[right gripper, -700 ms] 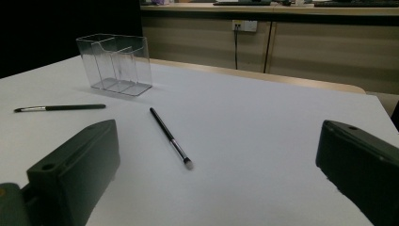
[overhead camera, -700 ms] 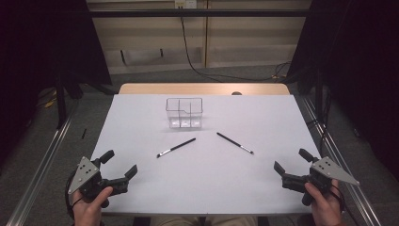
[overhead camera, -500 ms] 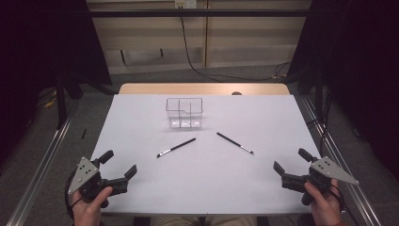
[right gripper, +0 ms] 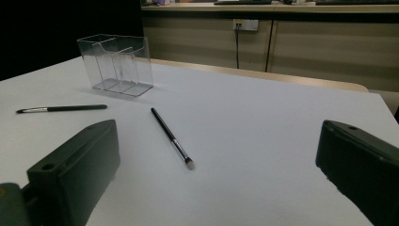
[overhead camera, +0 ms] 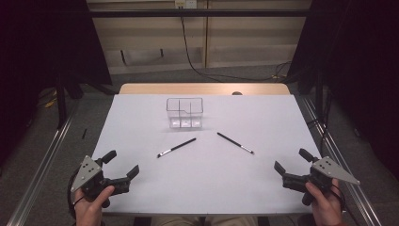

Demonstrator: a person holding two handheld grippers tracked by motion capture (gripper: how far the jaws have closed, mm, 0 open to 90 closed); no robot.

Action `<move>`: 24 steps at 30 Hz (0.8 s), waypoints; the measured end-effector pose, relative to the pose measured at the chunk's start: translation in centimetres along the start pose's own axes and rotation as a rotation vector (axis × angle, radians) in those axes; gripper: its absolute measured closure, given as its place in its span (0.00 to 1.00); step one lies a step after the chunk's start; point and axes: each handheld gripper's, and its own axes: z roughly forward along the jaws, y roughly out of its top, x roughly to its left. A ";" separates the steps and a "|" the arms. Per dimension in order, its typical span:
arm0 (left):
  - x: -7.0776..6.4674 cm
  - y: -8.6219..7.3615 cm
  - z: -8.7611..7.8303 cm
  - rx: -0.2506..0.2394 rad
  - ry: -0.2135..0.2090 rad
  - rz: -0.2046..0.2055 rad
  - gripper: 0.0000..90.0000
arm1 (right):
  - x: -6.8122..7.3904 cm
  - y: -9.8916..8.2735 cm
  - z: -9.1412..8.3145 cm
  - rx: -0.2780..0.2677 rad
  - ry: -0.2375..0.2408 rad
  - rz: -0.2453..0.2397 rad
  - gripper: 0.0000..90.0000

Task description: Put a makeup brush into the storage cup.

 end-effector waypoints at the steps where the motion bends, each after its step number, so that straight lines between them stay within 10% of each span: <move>1: -0.1 0.1 0.0 0.004 -0.007 0.003 0.04 | 0.1 0.0 0.0 0.003 0.004 -0.004 0.00; 24: -0.2 1.9 3.3 0.042 -0.067 0.016 0.04 | -0.1 0.0 0.2 0.009 0.009 0.000 0.00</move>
